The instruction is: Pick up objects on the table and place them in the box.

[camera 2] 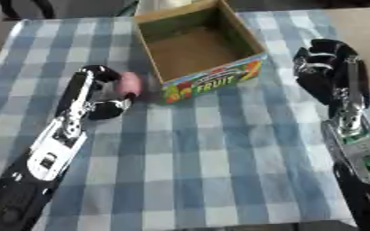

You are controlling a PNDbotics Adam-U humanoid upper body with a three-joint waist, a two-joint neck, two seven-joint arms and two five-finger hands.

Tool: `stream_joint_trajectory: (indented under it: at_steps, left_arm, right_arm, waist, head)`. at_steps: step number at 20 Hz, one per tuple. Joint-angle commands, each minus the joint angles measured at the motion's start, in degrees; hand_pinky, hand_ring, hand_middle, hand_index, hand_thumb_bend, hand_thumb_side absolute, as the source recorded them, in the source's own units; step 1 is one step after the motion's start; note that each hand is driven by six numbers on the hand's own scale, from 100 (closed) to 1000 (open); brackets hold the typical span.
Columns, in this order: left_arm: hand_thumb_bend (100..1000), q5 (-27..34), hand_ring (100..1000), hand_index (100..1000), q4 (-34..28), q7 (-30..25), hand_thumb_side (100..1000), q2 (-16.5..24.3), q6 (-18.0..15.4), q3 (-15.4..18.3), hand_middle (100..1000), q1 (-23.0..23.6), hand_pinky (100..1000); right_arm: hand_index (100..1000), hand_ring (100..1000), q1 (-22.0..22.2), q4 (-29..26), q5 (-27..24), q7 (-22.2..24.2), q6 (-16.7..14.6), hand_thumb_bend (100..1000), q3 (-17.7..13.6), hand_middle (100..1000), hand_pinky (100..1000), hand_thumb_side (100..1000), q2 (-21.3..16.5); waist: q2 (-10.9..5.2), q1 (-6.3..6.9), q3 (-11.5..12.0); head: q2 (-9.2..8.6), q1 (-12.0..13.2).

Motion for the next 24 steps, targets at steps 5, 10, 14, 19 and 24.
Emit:
stream_joint_trajectory:
  at_steps: [5, 10, 14, 19, 24]
  left_arm:
    - [348, -0.19, 651, 554, -0.51, 2.81, 100, 0.05, 0.67, 0.29, 483, -1.15, 639]
    - [224, 1.47, 604, 488, -0.97, 7.52, 100, 0.26, 1.64, 0.48, 421, -1.0, 606]
    - [218, 1.94, 554, 400, -2.57, 11.33, 100, 0.74, 2.1, 0.77, 350, -0.8, 574]
    - [206, 3.23, 547, 388, -5.09, 14.45, 100, 1.59, 2.46, 1.07, 340, -0.57, 568]
    - [217, 4.3, 555, 397, -9.13, 13.83, 100, 3.41, 3.0, 1.2, 350, -1.25, 571]
  right_arm:
    - [691, 643, -0.89, -0.3, -0.29, 0.16, -0.08, 162, -0.31, 619, 602, 116, -0.92]
    - [691, 643, -0.88, -0.27, -0.32, 0.16, -0.1, 162, -0.34, 619, 602, 116, -0.89]
    - [691, 643, -0.83, -0.24, -0.36, 0.15, -0.14, 162, -0.38, 618, 602, 115, -0.89]
    - [691, 643, -0.82, -0.22, -0.35, 0.17, -0.16, 162, -0.39, 618, 602, 115, -0.93]
    - [691, 642, -0.66, -0.16, -0.34, 0.16, -0.14, 163, -0.42, 618, 602, 115, -1.01]
  waist:
    - [-1.03, -0.14, -0.26]
    - [-1.07, -0.09, -0.28]
    - [-1.12, 0.01, -0.18]
    - [-1.22, 0.07, -0.17]
    - [-1.43, 0.11, -0.28]
  head:
    - [-0.46, -0.13]
    - [-0.45, -0.2]
    - [-0.35, -0.33]
    - [-0.3, -0.49]
    - [-0.19, -0.7]
